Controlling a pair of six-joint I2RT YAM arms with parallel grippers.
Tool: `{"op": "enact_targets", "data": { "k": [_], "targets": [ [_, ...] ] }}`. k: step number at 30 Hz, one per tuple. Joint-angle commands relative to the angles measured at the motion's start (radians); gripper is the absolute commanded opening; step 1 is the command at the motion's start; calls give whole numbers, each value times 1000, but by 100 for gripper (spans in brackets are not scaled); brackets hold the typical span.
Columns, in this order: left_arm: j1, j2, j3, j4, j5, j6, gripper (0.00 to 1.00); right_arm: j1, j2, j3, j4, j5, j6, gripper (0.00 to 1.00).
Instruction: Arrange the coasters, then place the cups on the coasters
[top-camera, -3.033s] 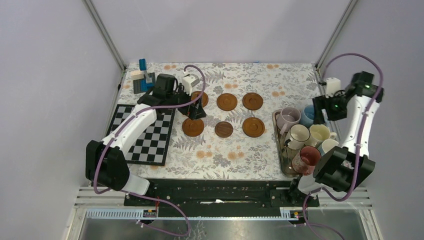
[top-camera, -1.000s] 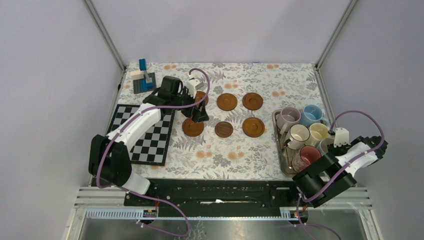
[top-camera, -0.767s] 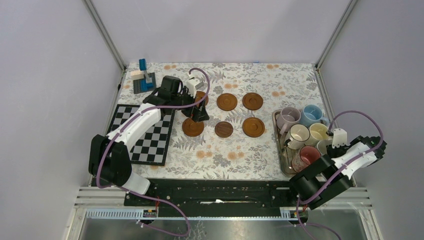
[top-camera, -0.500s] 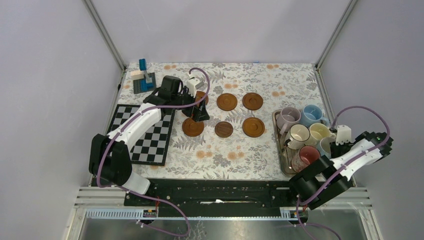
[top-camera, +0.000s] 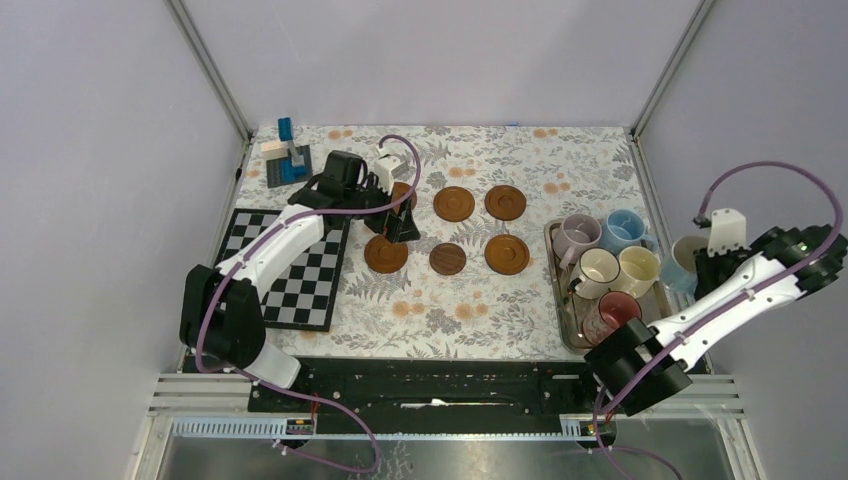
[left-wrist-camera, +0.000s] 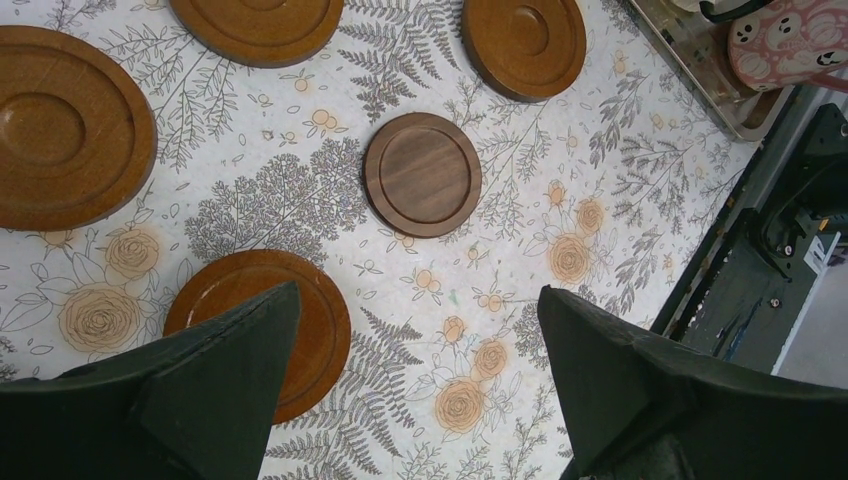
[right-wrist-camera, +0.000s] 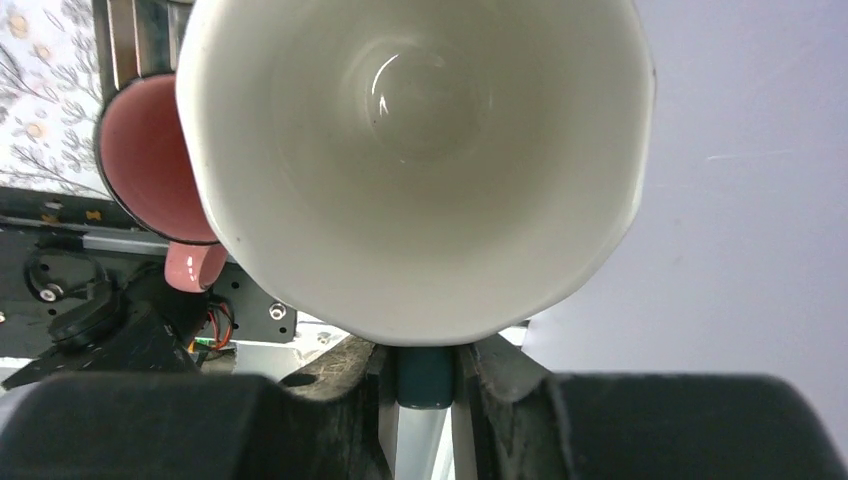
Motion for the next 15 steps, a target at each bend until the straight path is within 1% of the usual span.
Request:
{"op": "enact_targets", "data": {
  "k": [1, 4, 6, 8, 11, 12, 15],
  "targets": [
    [-4, 4, 61, 19, 3, -16, 99, 48, 75, 214, -80, -133, 67, 0],
    [0, 8, 73, 19, -13, -28, 99, 182, 127, 299, -32, -113, 197, 0],
    [13, 8, 82, 19, -23, -41, 99, 300, 140, 313, 37, -74, 313, 0],
    [38, 5, 88, 18, -9, -61, 99, 419, 163, 329, 115, -23, 402, 0],
    [90, 3, 105, 9, 33, -73, 99, 573, 228, 396, 169, 11, 525, 0],
    [106, 2, 111, 4, 39, -99, 99, 621, 255, 423, 182, 20, 562, 0],
    [145, -16, 125, -11, 27, -112, 99, 759, 321, 494, 228, 40, 663, 0]
  ]
}}
